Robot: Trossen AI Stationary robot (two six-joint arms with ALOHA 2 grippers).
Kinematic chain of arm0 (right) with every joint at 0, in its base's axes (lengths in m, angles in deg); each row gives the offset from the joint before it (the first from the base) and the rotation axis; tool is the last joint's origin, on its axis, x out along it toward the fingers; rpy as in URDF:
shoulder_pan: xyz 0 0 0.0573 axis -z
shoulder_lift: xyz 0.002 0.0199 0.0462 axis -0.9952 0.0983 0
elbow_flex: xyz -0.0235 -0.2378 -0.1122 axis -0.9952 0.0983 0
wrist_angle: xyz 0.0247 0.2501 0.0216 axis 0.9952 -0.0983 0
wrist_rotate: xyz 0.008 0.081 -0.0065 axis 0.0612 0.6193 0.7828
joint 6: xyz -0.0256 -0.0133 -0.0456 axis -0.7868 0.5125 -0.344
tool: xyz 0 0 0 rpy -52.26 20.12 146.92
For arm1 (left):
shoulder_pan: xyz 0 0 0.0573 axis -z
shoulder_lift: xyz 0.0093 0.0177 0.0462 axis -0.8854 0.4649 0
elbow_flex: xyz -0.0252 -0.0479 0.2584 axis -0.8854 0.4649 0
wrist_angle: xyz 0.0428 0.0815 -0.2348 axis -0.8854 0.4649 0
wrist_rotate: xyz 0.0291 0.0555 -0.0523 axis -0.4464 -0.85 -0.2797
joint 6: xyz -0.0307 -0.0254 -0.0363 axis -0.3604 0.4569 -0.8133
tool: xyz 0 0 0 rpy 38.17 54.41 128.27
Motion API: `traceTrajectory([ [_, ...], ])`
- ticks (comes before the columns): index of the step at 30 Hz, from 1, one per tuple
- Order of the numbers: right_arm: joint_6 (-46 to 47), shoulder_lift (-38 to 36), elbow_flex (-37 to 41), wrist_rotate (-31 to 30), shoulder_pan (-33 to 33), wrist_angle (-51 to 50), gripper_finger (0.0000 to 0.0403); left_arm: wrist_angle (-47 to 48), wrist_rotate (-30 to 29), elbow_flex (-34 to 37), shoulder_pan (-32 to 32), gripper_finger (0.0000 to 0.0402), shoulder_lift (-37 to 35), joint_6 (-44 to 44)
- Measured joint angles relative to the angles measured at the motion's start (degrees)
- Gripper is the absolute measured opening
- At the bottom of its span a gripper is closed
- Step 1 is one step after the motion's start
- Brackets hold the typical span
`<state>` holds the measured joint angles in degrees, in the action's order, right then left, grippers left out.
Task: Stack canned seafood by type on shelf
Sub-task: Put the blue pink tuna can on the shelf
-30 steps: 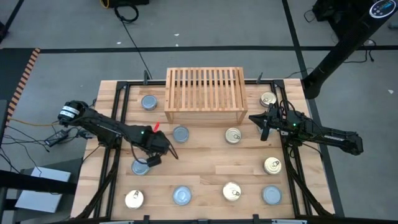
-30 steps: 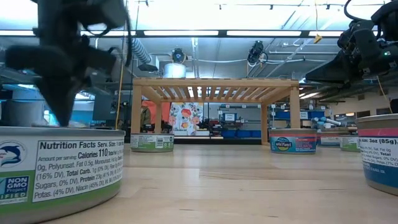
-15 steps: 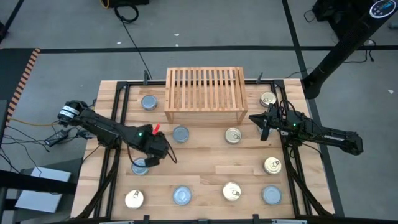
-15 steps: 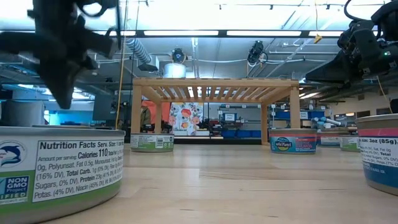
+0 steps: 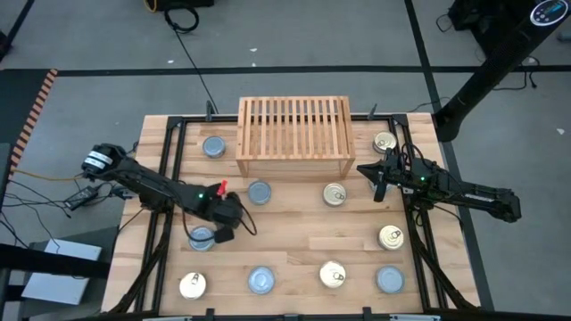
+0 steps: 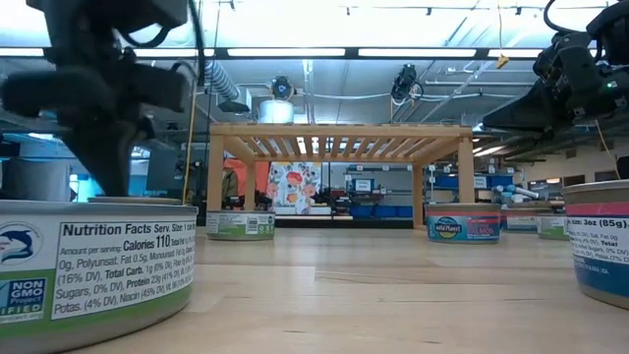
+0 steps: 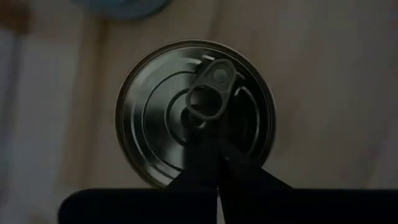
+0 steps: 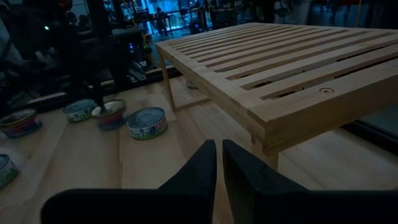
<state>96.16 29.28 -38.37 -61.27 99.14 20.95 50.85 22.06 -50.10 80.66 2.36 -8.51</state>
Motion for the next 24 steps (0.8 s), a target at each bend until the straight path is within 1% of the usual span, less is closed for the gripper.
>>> traceTrajectory([
  [4, 0.0, 0.0, 0.0, 0.0, 0.0, 0.0, 0.0040, -7.1, 4.3, -0.2, 0.0, 0.0000, 0.1, 1.1],
  [6, 0.0, 0.0, 0.0, 0.0, 0.0, 0.0, 0.0040, -7.7, 6.7, -1.0, 0.0, 0.0001, 0.1, 1.0],
  [9, 0.0, 0.0, 0.0, 0.0, 0.0, 0.0, 0.0040, -4.6, 6.0, -3.9, 0.1, 0.0004, 0.1, 1.1],
  [12, -0.6, 0.0, 0.0, 0.0, 0.0, 0.1, 0.0040, 1.0, 2.7, -6.8, -0.2, 0.0009, 0.1, 2.6],
  [15, -6.9, 0.0, 0.0, 0.0, 0.0, 0.3, 0.0040, 4.8, 0.7, -7.6, -2.5, 0.0010, 0.1, 2.8],
  [17, -9.6, 0.0, 0.0, 0.0, 0.0, 0.4, 0.0040, 5.6, 0.7, -7.0, -4.3, 0.0012, 0.1, 2.9],
  [19, -10.3, 0.0, 0.0, 0.0, 0.0, 0.4, 0.0040, 5.4, 0.7, -6.4, -5.9, 0.0017, 0.1, 3.1],
  [22, -10.4, 0.0, 0.0, 0.0, 0.0, 0.4, 0.0040, 5.1, 0.7, -6.2, -8.1, 0.0034, 0.1, 4.3],
  [24, -10.4, 0.0, 0.0, 0.0, 0.0, 0.4, 0.0040, 4.3, 2.4, -6.2, -9.5, 0.0049, 0.1, 4.3],
])
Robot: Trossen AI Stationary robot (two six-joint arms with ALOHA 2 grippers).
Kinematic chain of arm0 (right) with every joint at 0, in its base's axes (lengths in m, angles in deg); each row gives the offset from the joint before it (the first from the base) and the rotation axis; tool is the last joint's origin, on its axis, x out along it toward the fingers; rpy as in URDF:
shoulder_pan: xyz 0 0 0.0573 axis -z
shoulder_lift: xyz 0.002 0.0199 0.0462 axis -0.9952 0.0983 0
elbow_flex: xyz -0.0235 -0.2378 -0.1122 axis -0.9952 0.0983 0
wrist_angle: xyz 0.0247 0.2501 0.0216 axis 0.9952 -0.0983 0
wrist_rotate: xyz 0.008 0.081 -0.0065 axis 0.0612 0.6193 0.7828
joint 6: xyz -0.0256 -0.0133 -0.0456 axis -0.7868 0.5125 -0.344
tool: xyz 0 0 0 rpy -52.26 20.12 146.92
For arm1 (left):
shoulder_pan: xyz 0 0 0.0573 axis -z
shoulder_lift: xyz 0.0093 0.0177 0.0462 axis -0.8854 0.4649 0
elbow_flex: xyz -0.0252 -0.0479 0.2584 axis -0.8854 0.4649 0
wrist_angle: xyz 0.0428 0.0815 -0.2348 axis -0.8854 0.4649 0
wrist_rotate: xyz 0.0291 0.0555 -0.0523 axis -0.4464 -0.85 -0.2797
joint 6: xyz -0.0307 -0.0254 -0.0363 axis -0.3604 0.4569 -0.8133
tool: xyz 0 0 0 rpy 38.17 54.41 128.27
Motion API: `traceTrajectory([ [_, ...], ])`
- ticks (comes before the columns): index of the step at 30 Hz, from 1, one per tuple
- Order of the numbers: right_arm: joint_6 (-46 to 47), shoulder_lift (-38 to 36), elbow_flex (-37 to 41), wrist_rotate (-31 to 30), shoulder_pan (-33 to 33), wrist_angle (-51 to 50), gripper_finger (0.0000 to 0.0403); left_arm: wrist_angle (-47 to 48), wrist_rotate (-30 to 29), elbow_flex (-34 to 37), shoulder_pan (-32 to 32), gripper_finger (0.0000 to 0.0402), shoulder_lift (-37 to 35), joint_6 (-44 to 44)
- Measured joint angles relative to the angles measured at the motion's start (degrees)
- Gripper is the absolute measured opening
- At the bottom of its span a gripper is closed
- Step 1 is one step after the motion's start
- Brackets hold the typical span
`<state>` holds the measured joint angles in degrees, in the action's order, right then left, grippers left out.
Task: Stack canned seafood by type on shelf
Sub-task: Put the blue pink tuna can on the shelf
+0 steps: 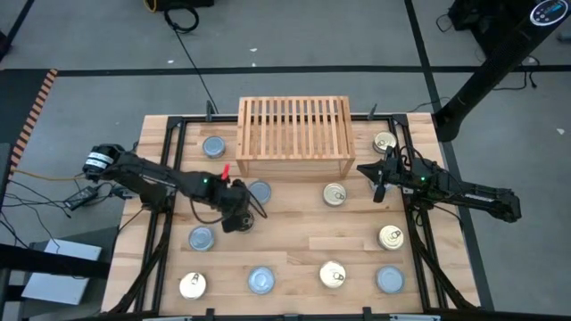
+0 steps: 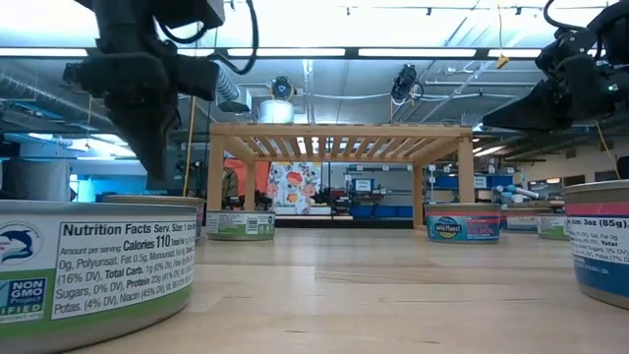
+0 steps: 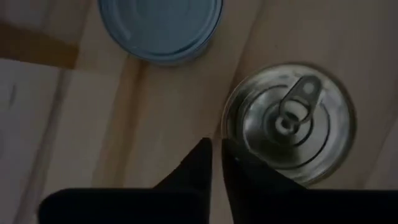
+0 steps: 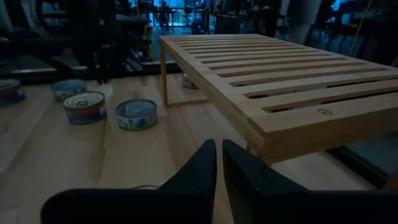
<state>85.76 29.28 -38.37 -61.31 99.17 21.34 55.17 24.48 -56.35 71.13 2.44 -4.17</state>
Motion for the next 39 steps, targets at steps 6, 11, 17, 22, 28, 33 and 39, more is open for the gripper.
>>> traceTrajectory([
  [6, -0.1, 0.0, 0.0, 0.0, 0.0, 0.0, 0.0040, -2.2, 4.6, 0.0, -2.1, 0.0099, 0.0, 0.8],
  [11, -0.2, 0.0, 0.0, 0.0, 0.0, 0.0, 0.0040, -1.9, 5.7, 0.0, -3.4, 0.0114, 0.0, 1.6],
  [17, -0.2, 0.0, 0.0, 0.0, 0.0, 0.1, 0.0040, -2.0, 7.1, 0.0, -4.7, 0.0114, 0.0, 4.8],
  [22, -0.2, 0.0, 0.0, 0.0, 0.0, 0.1, 0.0040, -1.8, 7.4, 0.0, -6.0, 0.0114, 0.0, 7.0],
  [28, -0.2, 0.0, 0.0, 0.0, 0.0, 0.1, 0.0040, -1.8, 8.7, 0.0, -7.0, 0.0114, 0.0, 8.6],
  [33, -0.2, 0.0, 0.0, 0.0, 0.0, 0.1, 0.0040, -1.8, 9.9, 0.1, -7.0, 0.0115, 0.8, 9.1],
  [39, -0.2, 0.0, 0.0, -0.1, 0.0, 0.1, 0.0040, -3.9, 10.3, 2.6, -7.1, 0.0115, 2.4, 9.2],
])
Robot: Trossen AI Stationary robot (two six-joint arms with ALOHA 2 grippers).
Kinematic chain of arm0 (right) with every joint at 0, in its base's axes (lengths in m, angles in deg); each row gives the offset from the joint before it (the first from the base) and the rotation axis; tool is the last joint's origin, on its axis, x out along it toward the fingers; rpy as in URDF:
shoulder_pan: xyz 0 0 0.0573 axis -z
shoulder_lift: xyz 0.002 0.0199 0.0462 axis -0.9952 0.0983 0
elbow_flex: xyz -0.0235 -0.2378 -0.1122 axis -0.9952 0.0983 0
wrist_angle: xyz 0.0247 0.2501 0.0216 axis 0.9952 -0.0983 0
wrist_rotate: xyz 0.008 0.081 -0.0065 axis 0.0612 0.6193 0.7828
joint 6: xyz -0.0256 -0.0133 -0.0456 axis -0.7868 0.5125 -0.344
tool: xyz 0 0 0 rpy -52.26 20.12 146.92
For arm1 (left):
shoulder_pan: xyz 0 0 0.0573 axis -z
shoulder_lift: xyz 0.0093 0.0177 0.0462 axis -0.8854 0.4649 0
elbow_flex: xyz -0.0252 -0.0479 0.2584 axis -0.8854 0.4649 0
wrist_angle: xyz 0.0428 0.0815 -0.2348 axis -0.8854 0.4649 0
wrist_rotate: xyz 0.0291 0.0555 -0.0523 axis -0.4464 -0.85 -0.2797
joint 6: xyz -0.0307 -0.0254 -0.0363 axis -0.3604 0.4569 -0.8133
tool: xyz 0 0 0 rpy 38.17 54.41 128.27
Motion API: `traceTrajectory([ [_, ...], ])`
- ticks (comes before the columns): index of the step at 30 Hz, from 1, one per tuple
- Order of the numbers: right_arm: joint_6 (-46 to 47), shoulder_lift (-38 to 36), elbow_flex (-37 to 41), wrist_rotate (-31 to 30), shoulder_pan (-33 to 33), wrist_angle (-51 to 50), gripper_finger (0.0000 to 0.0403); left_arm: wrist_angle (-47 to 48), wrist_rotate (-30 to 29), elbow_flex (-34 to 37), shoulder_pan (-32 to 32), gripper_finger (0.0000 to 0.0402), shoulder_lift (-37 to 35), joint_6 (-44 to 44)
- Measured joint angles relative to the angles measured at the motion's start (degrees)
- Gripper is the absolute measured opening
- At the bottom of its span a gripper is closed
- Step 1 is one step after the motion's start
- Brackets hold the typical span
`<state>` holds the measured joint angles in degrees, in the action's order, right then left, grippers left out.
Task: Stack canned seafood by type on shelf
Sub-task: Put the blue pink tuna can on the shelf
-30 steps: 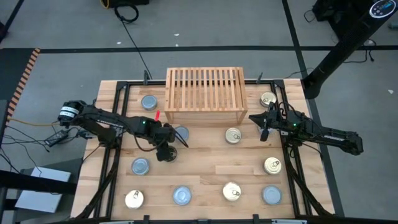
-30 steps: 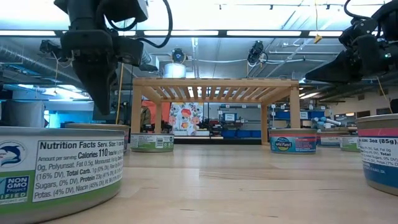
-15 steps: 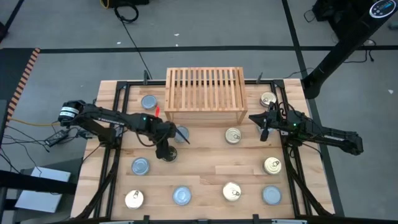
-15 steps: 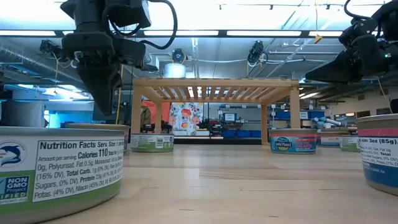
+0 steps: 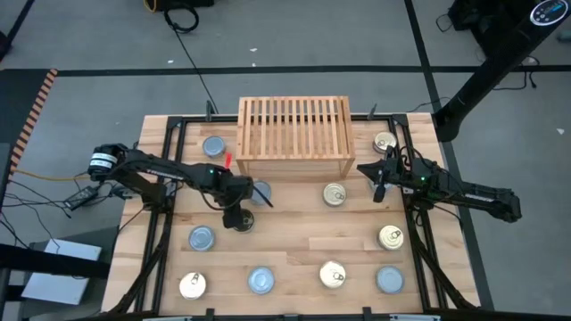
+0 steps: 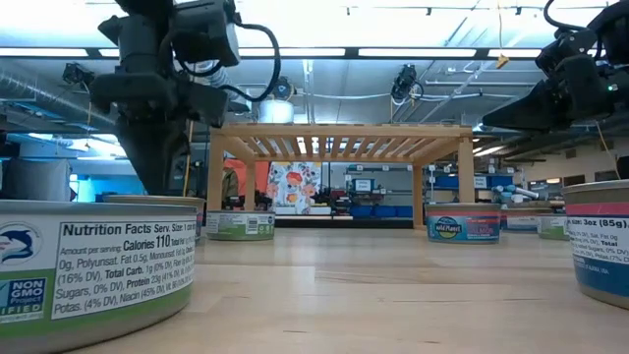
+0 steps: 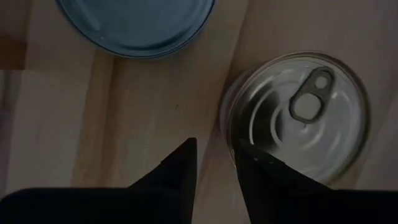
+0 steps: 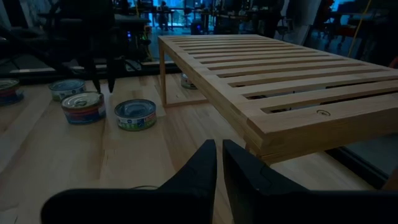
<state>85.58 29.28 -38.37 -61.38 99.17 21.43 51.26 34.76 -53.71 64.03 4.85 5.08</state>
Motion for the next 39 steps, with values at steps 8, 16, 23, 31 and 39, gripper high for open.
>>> traceTrajectory([
  [8, 0.0, 0.0, 0.0, -0.1, 0.0, 1.2, 0.0040, -1.2, 1.8, 0.3, 0.0, 0.0114, 0.2, 0.0],
  [16, 0.0, 0.0, 0.0, -0.1, 0.0, 1.7, 0.0040, -1.3, 2.6, 0.2, 0.0, 0.0081, 1.6, 0.0],
  [23, 0.0, 0.0, 0.0, -0.1, 0.0, 2.2, 0.0040, -1.5, 3.6, 0.0, 0.0, 0.0045, 2.3, 0.0],
  [31, 0.0, 0.0, 0.0, -0.1, 0.0, 2.2, 0.0040, -1.1, 3.3, -0.2, 0.0, 0.0005, 2.0, 0.9],
  [39, 5.0, 0.0, 0.0, 4.7, 0.0, 2.6, 0.0040, -1.1, 3.4, -0.2, 0.0, 0.0002, 2.0, 1.1],
])
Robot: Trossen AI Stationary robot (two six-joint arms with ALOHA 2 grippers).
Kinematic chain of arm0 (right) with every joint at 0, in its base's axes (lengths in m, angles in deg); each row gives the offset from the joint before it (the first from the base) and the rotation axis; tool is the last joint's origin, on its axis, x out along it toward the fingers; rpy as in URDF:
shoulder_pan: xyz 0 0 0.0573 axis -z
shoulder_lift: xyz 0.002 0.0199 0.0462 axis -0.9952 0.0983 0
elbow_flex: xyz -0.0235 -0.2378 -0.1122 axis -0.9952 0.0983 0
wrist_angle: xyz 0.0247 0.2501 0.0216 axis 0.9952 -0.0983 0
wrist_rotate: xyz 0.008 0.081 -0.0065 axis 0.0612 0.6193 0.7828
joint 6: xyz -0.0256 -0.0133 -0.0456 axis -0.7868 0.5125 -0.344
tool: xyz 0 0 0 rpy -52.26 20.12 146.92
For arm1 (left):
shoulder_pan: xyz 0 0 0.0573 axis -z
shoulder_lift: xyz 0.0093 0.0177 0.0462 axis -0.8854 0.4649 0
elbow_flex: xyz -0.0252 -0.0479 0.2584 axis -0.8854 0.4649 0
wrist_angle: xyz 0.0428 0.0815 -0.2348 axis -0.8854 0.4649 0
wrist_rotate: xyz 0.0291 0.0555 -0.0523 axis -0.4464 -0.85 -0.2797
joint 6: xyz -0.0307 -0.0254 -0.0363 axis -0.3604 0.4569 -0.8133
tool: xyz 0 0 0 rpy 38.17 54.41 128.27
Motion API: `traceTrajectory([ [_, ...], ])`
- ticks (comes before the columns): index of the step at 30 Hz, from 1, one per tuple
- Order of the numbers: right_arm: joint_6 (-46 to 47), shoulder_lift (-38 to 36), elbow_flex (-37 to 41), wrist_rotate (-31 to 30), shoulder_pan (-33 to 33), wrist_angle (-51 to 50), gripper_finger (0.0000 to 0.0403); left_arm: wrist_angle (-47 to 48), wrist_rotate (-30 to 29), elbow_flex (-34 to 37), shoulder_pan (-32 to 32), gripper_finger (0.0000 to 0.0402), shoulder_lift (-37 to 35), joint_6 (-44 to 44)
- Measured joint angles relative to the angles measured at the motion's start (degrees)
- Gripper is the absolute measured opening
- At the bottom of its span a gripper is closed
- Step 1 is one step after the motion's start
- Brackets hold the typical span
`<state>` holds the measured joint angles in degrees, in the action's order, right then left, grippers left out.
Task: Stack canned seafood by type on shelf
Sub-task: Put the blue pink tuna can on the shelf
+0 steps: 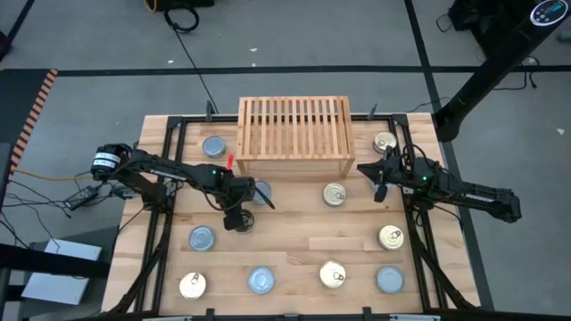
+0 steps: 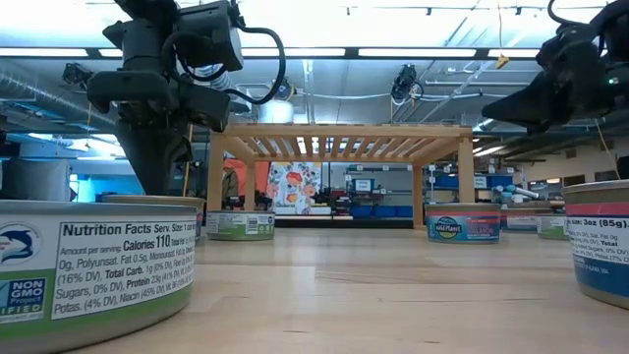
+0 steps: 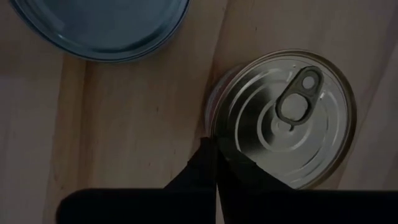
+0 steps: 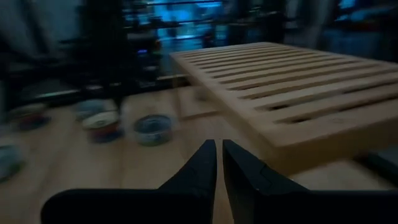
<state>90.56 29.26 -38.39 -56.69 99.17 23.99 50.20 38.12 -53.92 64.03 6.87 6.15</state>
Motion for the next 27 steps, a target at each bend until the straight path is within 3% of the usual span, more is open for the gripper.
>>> traceTrajectory([
  [5, -0.3, 0.0, 0.0, 15.9, 0.0, 0.0, 0.0040, -0.1, 0.7, 0.0, 0.0, 0.0001, 0.0, 0.1],
  [7, 0.0, 0.0, 0.0, 19.1, 0.0, 0.0, 0.0040, -0.2, 0.7, 0.0, 0.0, 0.0001, 0.0, 0.2],
  [27, 0.1, 0.0, 0.0, 19.6, 0.0, -1.2, 0.0040, 3.4, -0.7, -6.0, 0.1, 0.0001, 0.1, 2.9],
])
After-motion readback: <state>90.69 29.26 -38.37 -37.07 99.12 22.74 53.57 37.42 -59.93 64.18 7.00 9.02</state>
